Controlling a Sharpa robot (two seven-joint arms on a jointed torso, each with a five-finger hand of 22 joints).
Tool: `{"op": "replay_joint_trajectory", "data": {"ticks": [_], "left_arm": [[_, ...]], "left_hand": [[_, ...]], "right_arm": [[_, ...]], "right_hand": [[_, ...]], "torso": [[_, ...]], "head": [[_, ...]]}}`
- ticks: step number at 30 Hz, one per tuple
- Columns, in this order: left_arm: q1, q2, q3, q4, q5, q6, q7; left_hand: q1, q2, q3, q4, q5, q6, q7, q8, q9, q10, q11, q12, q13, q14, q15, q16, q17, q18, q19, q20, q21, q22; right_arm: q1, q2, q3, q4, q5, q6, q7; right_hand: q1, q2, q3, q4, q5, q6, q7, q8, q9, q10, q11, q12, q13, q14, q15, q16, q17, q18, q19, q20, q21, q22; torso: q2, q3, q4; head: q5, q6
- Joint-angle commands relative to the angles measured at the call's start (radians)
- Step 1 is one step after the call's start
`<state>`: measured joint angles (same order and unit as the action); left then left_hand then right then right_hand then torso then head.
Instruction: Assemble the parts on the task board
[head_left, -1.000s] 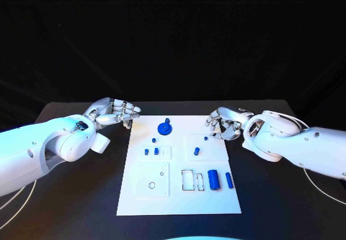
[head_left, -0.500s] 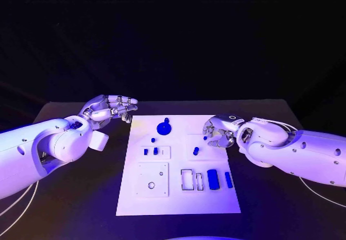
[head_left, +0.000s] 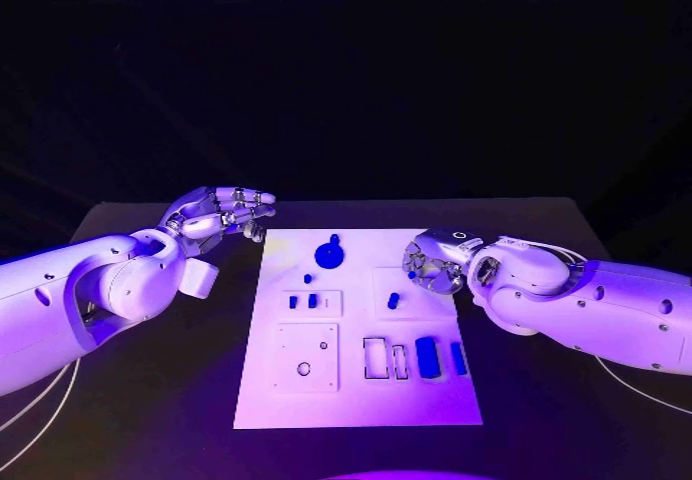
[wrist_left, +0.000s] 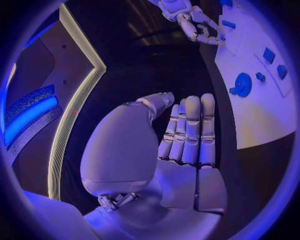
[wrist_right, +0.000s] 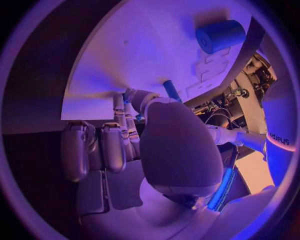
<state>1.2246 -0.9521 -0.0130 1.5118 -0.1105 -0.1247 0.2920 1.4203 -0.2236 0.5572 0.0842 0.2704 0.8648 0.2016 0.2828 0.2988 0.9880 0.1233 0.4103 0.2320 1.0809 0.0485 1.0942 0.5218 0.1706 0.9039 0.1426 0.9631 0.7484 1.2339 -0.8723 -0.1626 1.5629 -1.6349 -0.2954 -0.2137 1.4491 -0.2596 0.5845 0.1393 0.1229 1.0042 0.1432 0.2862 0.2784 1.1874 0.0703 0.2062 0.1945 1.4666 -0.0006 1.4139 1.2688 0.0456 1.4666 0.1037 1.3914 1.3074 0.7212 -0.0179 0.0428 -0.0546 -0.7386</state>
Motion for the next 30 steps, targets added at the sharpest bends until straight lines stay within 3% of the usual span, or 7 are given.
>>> {"op": "replay_joint_trajectory", "data": {"ticks": [1, 6, 19, 30], "left_arm": [[0.001, 0.002, 0.001, 0.001, 0.011, 0.016, 0.011], [0.001, 0.003, 0.001, 0.002, 0.009, 0.019, 0.007], [0.001, 0.003, 0.001, 0.002, -0.002, 0.03, -0.01], [0.001, 0.003, 0.001, 0.003, -0.015, 0.031, -0.018]], "left_hand": [[-0.001, 0.004, -0.002, -0.004, 0.0, -0.006, -0.001, 0.002, -0.001, -0.007, 0.003, 0.006, 0.002, -0.007, 0.001, -0.005, -0.001, 0.014, -0.004, 0.003, -0.005, -0.001], [0.0, 0.005, -0.003, -0.004, 0.0, -0.006, 0.0, 0.003, -0.001, -0.007, 0.004, 0.007, 0.002, -0.008, 0.001, -0.006, -0.001, 0.014, -0.004, 0.003, -0.006, -0.001], [-0.001, 0.006, -0.004, -0.005, -0.001, -0.008, 0.001, 0.003, -0.001, -0.01, 0.005, 0.009, 0.002, -0.004, 0.001, -0.004, -0.002, 0.014, -0.002, 0.003, -0.007, -0.002], [0.0, 0.006, -0.006, -0.006, 0.0, -0.012, 0.002, 0.002, -0.002, -0.015, 0.006, 0.01, 0.001, -0.005, 0.002, -0.005, -0.003, 0.014, 0.0, 0.004, -0.008, -0.004]], "right_arm": [[-0.003, 0.005, -0.001, -0.005, -0.018, 0.01, -0.009], [-0.006, 0.011, -0.001, -0.012, -0.023, 0.026, -0.019], [-0.009, 0.022, -0.001, -0.017, -0.046, 0.055, -0.042], [-0.012, 0.021, -0.001, -0.009, -0.052, 0.055, -0.047]], "right_hand": [[-0.01, 0.018, 0.029, -0.013, -0.008, 0.016, -0.002, 0.007, 0.004, 0.018, -0.002, -0.012, -0.005, 0.043, -0.008, -0.003, -0.001, -0.007, 0.029, -0.008, 0.007, 0.192], [-0.018, 0.033, 0.054, -0.032, -0.01, 0.032, -0.007, 0.013, 0.011, 0.036, -0.007, -0.02, -0.008, 0.043, -0.012, -0.002, -0.003, -0.008, 0.029, -0.011, 0.008, 0.194], [-0.034, 0.028, 0.06, -0.041, -0.011, 0.033, -0.007, 0.011, 0.013, 0.037, -0.006, -0.031, -0.012, 0.043, -0.012, -0.003, -0.003, -0.007, 0.028, -0.012, 0.007, 0.195], [-0.065, 0.052, 0.074, -0.059, -0.012, 0.064, -0.019, 0.029, 0.029, 0.076, -0.017, -0.042, -0.013, 0.044, -0.02, -0.001, -0.004, -0.01, 0.033, -0.018, 0.018, 0.201]], "torso": [[0.0, -0.0003, -0.0004], [0.0, -0.0003, 0.0], [-0.001, -0.0009, -0.0002], [-0.001, -0.001, 0.0005]], "head": [[0.001, -0.001], [0.0, -0.002], [-0.004, -0.007], [-0.004, -0.009]]}}
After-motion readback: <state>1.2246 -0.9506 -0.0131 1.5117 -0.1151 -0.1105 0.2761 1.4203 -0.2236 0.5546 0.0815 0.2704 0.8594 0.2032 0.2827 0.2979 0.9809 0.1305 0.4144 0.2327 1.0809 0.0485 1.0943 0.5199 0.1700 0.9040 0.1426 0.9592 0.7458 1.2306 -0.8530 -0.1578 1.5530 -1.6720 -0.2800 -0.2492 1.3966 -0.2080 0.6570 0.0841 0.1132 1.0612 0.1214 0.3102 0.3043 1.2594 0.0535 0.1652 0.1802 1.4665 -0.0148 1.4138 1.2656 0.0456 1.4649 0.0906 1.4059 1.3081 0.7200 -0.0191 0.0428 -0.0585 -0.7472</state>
